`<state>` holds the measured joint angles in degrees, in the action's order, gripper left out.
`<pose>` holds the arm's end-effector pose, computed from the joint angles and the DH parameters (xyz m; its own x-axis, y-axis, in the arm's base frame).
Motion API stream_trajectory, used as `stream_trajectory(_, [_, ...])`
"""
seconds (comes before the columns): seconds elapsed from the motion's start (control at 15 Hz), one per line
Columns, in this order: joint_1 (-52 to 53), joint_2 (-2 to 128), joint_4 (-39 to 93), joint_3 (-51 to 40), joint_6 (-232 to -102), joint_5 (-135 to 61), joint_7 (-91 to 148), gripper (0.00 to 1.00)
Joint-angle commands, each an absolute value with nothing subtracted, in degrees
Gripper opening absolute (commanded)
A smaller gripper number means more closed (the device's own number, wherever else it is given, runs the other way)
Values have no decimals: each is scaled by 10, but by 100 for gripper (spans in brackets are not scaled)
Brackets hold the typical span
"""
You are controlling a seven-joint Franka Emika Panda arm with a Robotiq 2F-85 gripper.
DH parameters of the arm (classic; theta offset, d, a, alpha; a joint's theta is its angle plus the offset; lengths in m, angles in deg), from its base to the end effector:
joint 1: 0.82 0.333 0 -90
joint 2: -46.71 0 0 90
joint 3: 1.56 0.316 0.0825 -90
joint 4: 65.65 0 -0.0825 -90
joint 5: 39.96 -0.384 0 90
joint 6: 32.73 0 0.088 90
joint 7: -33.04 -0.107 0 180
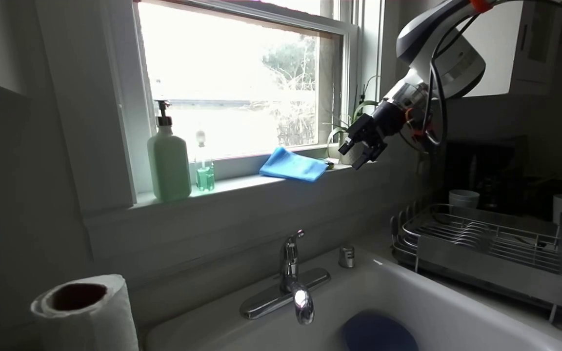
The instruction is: Put the blue towel over the tap faucet
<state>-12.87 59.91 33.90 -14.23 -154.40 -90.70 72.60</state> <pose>0.6071 -0.2294 0.4741 0.8589 -0.2669 0.4371 0.0026 -0.8511 -0.5249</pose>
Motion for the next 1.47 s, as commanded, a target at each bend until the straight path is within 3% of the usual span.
stream_trajectory(0.0, [-156, 655, 278, -117, -1511, -938, 696, 100])
stream_trajectory(0.6, [-198, 736, 167, -84, -1470, -962, 646, 100])
stream_trajectory(0.67, [-202, 743, 155, -82, -1462, -963, 639, 95])
stream_trajectory(0.8, [-209, 754, 137, -79, -1454, -967, 627, 73])
stream_trajectory(1.07, [-219, 773, 108, -73, -1442, -969, 611, 46])
stream_trajectory(1.4, [-228, 788, 85, -66, -1435, -969, 599, 25])
